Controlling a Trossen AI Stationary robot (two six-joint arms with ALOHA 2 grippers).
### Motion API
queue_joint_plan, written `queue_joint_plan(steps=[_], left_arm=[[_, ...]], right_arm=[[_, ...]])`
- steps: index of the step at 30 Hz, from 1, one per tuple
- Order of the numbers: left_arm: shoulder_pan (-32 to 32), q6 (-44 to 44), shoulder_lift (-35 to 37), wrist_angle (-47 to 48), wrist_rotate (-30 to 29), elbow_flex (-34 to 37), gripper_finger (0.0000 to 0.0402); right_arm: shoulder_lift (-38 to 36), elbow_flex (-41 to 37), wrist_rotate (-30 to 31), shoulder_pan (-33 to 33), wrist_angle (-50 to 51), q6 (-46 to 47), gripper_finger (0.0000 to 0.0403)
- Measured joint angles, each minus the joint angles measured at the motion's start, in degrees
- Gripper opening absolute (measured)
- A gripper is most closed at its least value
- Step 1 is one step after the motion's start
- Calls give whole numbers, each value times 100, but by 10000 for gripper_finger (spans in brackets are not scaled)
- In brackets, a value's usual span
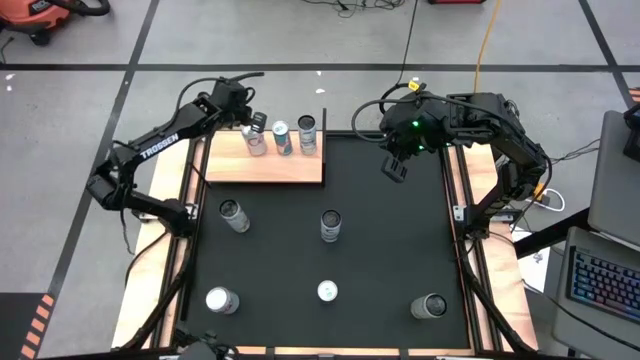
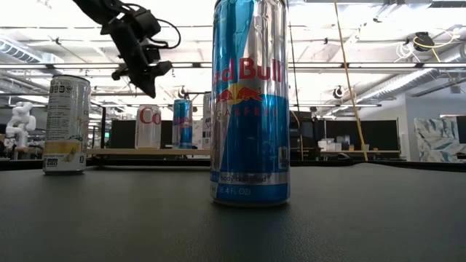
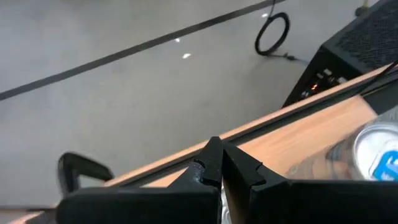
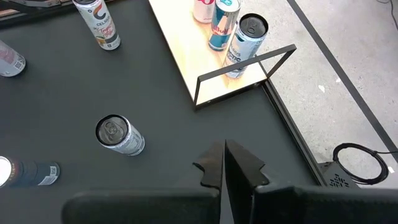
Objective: Place canned beverage on shelf
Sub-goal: Put the top red-silver soda can on the shelf
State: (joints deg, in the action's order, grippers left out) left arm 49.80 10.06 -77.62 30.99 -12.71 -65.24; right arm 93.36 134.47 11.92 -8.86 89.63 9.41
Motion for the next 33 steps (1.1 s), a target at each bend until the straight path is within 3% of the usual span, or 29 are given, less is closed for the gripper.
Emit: queue_joint_plan(steps=[3, 16, 33], left_arm=[[0, 2, -140, -1, 230, -4, 10], [11, 3, -557, -64, 270, -4, 10], [-6, 3, -566, -101, 660, -4, 10]], right_arm=[[0, 0, 0, -2, 2, 15, 0], [0, 0, -2, -1, 2, 0, 0], [0, 0, -2, 0, 2, -2, 0]])
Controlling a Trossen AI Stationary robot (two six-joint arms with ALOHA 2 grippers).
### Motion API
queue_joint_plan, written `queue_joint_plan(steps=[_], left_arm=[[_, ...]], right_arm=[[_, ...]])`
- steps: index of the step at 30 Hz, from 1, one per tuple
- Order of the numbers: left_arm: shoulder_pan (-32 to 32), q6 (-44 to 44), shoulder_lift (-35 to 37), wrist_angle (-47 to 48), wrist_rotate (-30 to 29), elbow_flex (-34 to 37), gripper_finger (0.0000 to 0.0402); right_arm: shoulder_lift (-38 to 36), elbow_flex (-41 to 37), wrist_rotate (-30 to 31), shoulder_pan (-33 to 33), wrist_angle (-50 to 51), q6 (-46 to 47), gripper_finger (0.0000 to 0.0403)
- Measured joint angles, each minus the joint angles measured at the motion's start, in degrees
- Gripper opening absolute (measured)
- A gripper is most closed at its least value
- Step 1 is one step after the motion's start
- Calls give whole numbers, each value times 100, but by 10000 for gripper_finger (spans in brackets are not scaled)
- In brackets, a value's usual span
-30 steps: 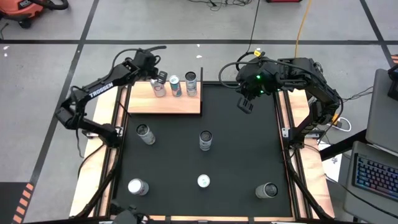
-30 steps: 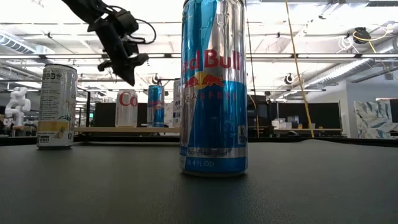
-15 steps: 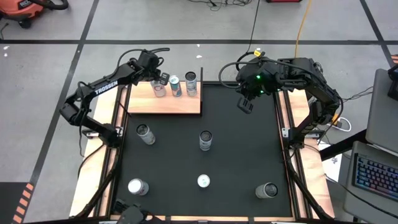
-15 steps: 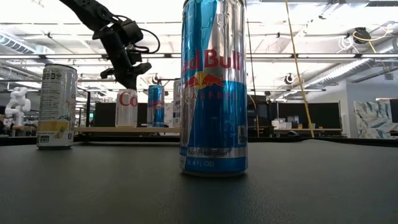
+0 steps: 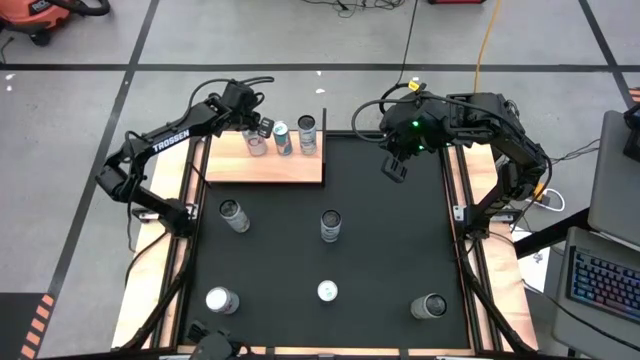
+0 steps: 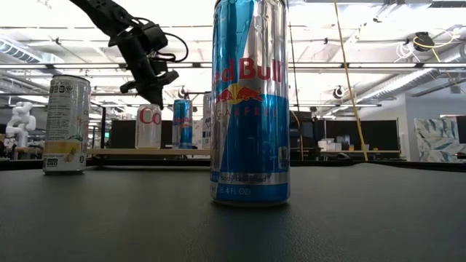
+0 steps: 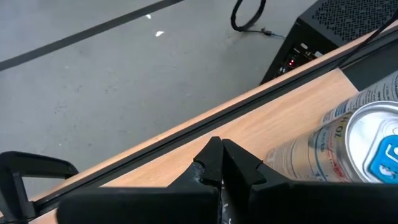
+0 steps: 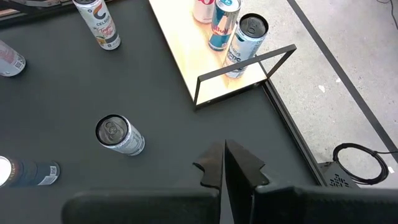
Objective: Place canned beverage on shelf
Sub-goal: Put the top red-silver soda can on the shelf
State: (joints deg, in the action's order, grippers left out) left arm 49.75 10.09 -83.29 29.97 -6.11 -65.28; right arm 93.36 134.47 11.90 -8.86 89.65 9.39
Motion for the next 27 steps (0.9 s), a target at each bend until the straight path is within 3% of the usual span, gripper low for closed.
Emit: queue_joint_plan(steps=[27], left_arm=[[-609, -50, 19, 313, 22, -7, 10]], right_arm=[[0, 0, 0, -2, 2, -44, 0]])
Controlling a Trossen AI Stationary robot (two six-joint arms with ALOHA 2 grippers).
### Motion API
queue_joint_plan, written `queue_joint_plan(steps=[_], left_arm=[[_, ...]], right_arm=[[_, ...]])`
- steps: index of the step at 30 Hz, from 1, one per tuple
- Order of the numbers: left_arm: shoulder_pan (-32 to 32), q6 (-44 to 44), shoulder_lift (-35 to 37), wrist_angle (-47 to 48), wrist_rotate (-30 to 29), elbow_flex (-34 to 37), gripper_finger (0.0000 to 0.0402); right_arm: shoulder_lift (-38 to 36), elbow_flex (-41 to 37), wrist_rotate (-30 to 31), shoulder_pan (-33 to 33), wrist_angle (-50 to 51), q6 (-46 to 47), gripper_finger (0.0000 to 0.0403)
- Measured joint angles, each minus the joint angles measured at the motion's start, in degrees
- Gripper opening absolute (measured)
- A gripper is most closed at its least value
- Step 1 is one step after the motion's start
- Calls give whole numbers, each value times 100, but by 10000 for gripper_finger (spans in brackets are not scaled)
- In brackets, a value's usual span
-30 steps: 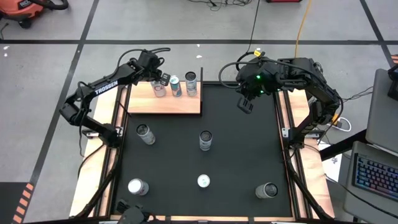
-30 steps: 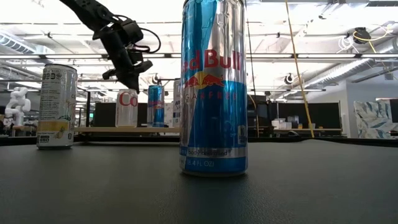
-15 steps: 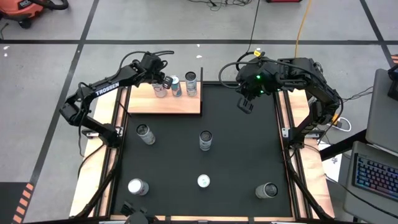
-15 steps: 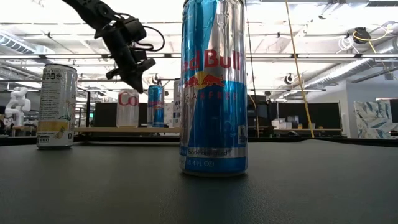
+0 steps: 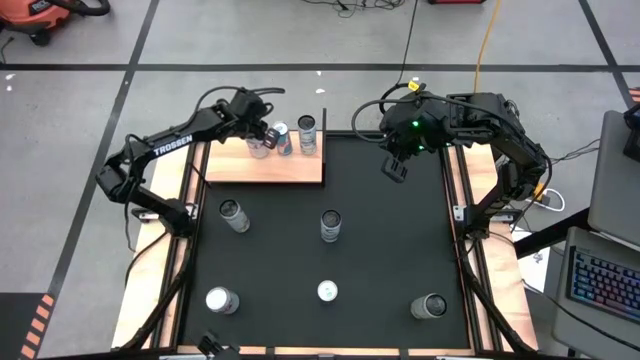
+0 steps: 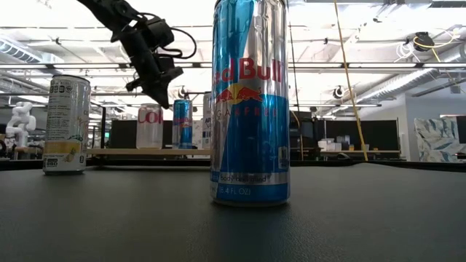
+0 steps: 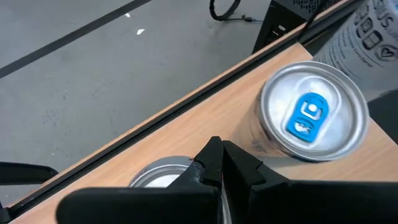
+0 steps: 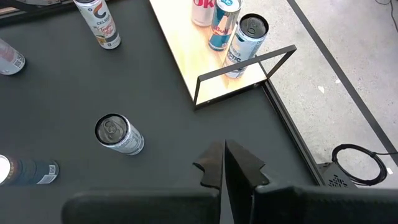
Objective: Place canned beverage on shelf
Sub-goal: Put the top red-silver soda can on the shelf
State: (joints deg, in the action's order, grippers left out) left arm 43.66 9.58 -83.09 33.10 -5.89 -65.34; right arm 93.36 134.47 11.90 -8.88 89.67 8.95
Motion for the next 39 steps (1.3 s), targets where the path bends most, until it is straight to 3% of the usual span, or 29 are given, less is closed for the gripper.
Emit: queue_joint_plan(steps=[8, 15, 22, 29, 34, 39], left_arm=[[-179, -125, 1, 140, -7, -3, 10], [-297, -129, -34, 1145, -201, -282, 10], [-332, -320, -30, 1128, -632, -531, 10], [-366, -563, -17, 1256, -634, -1057, 10], [-371, -595, 9, 2171, -719, -1549, 10], [-365, -577, 11, 3385, -1603, -1832, 10]], right_arm=[[0, 0, 0, 1, 2, 0, 0], [0, 0, -1, 1, 22, 2, 0], [0, 0, -2, 2, 33, 52, 0], [0, 0, -4, 0, 33, 63, 0], [0, 0, -9, 1, 35, 63, 0], [0, 0, -13, 2, 35, 66, 0]])
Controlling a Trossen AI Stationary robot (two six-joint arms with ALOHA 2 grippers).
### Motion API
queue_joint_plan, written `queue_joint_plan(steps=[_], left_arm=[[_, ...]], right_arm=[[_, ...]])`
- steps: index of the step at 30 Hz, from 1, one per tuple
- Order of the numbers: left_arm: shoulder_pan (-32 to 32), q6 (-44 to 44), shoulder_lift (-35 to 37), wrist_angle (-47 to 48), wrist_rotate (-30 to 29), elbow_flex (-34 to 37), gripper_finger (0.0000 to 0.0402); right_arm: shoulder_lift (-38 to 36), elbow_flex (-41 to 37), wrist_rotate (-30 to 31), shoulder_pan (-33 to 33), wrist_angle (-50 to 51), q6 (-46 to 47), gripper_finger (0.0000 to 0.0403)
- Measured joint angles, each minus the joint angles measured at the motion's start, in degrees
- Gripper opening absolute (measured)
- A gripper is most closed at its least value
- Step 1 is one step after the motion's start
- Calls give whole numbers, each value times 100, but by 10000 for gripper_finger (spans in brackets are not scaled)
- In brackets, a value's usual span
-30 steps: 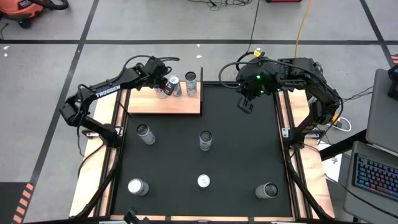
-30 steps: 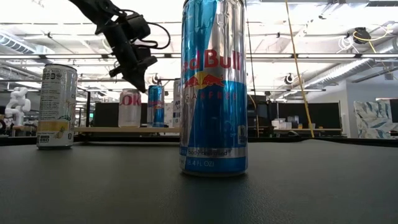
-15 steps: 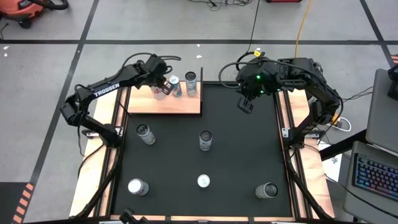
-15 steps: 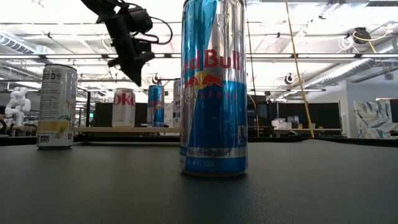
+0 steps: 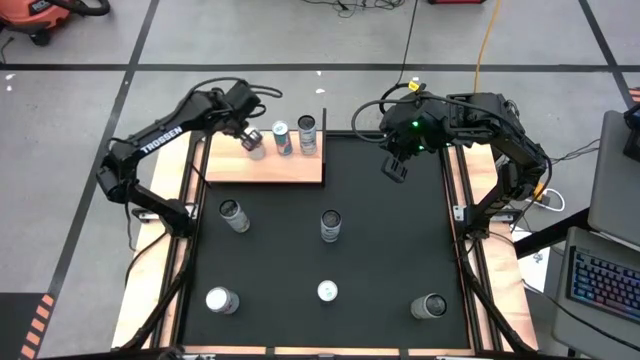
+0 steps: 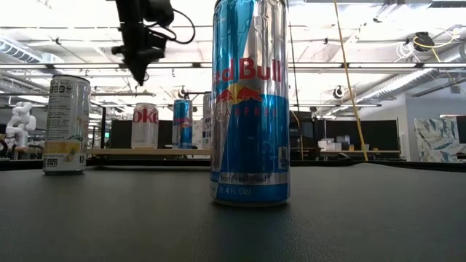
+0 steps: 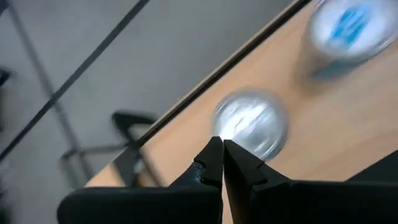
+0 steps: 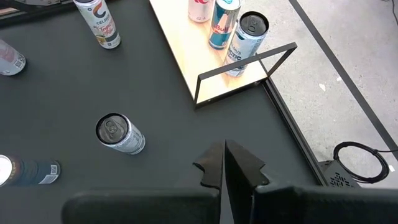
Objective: Place canned beverage on shelf
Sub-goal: Put the top red-silver soda can on the shelf
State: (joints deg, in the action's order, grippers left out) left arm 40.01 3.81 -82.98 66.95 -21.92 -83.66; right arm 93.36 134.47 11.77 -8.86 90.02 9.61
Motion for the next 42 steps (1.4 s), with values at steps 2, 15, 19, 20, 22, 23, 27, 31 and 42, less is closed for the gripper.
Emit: queue_joint_plan(steps=[2, 15, 19, 20, 22, 23, 27, 31, 42], left_arm=[[16, 16, 0, 286, -88, -20, 10], [443, 178, -58, 750, 415, -23, 10], [515, 184, -111, 705, 542, -1, 10], [521, 183, -105, 684, 580, 21, 10], [540, 184, -102, 687, 746, 61, 10], [540, 186, -107, 686, 796, 70, 10], [540, 196, -106, 683, 893, 71, 10], [535, 326, -209, 685, 1062, 71, 10], [538, 289, -748, 661, 989, 71, 10]], right_arm=[[0, 0, 0, 0, 0, 0, 0], [0, 0, -2, 0, 0, 24, 0], [0, 0, -4, 0, 0, 24, 0], [0, 0, -4, -1, 0, 24, 0], [0, 0, -4, -2, 0, 24, 0], [0, 0, -4, 0, 0, 24, 0], [0, 0, -4, 0, 0, 24, 0], [2, 0, -5, 0, 0, 24, 0], [0, 0, -7, 0, 0, 24, 0]])
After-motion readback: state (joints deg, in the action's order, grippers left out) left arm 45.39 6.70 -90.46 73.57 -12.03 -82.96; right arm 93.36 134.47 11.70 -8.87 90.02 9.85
